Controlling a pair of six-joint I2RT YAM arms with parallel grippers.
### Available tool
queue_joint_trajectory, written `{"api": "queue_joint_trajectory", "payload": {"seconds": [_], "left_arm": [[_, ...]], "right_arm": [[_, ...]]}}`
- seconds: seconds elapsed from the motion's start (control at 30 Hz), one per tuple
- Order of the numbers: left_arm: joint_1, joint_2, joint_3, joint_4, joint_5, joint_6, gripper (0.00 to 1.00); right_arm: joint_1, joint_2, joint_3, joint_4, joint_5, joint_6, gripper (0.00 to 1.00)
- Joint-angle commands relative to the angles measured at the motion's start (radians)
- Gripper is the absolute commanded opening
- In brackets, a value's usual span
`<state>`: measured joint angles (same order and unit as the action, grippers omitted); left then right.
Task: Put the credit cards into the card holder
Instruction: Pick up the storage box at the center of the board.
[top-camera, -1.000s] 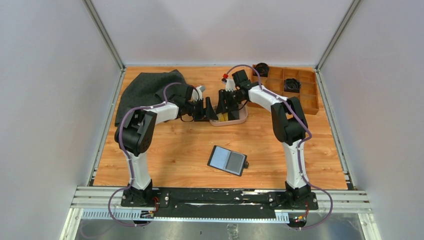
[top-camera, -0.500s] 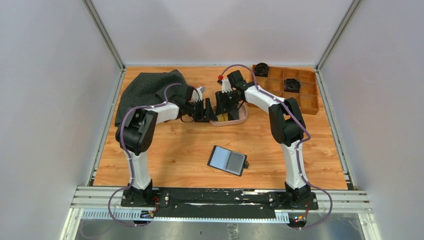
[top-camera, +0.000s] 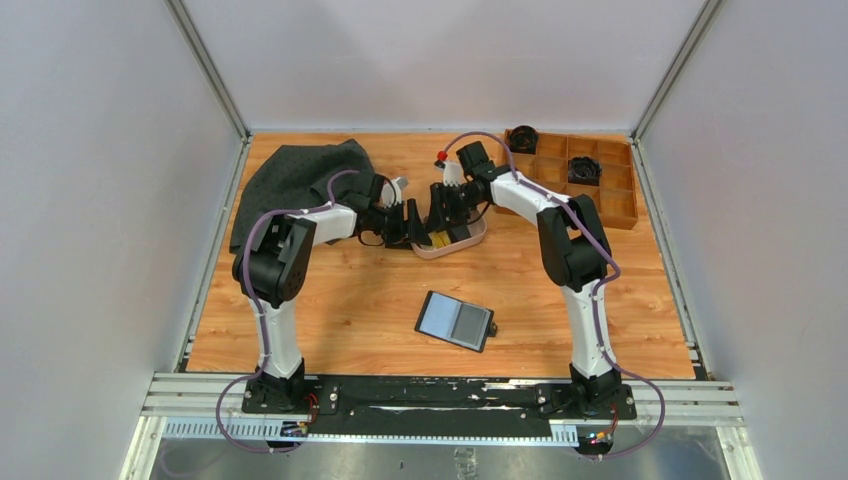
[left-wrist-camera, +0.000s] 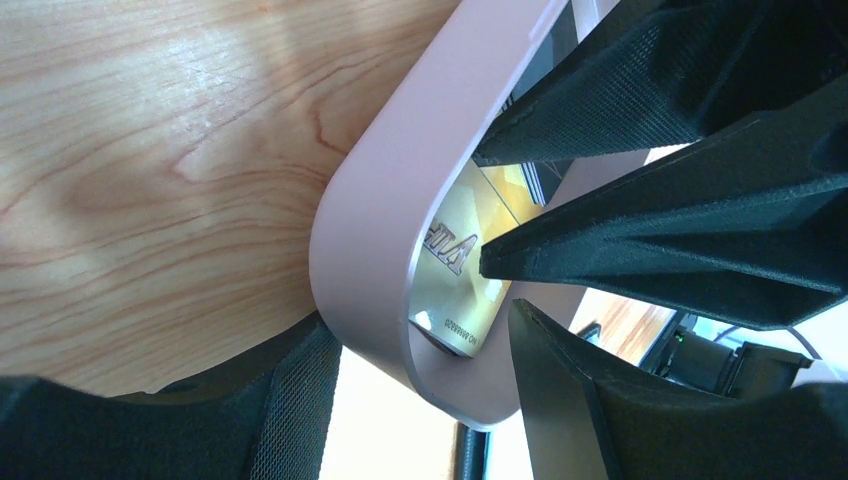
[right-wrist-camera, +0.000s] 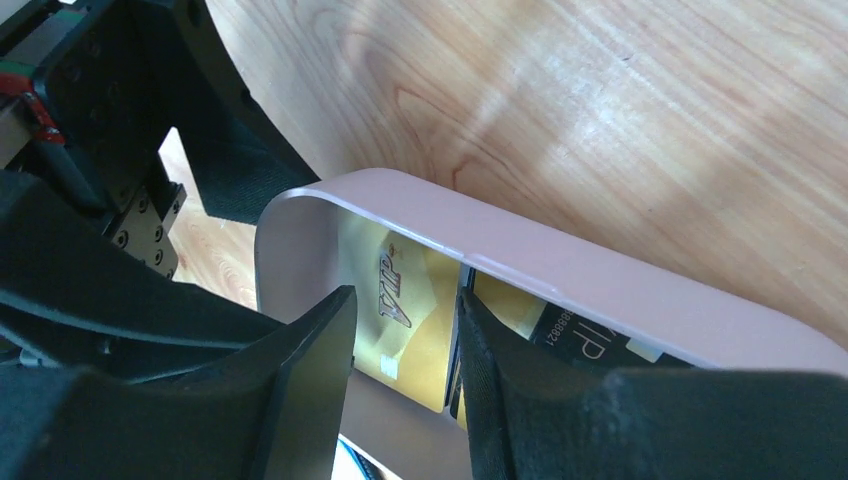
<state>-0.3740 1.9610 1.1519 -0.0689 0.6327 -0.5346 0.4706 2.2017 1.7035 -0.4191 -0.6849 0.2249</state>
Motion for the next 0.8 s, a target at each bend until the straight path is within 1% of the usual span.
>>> {"api": "queue_joint_trajectory", "payload": {"seconds": [0.0, 0.3, 0.77], "left_arm": [[-0.012, 0.016, 0.038, 0.053, 0.051, -0.001, 0.62], [-0.013, 0.019, 0.038, 0.053, 0.054, 0.000, 0.63], [-0.013, 0.024, 0.040, 0.054, 0.060, 0.002, 0.64]], "right_arm": [[0.036, -0.004, -0.029, 0.015, -0.200, 0.076, 0.45], [0.035, -0.001, -0.050, 0.073, -0.304, 0.148, 0.43], [0.022, 0.014, -0.108, 0.212, -0.400, 0.308, 0.40]]}}
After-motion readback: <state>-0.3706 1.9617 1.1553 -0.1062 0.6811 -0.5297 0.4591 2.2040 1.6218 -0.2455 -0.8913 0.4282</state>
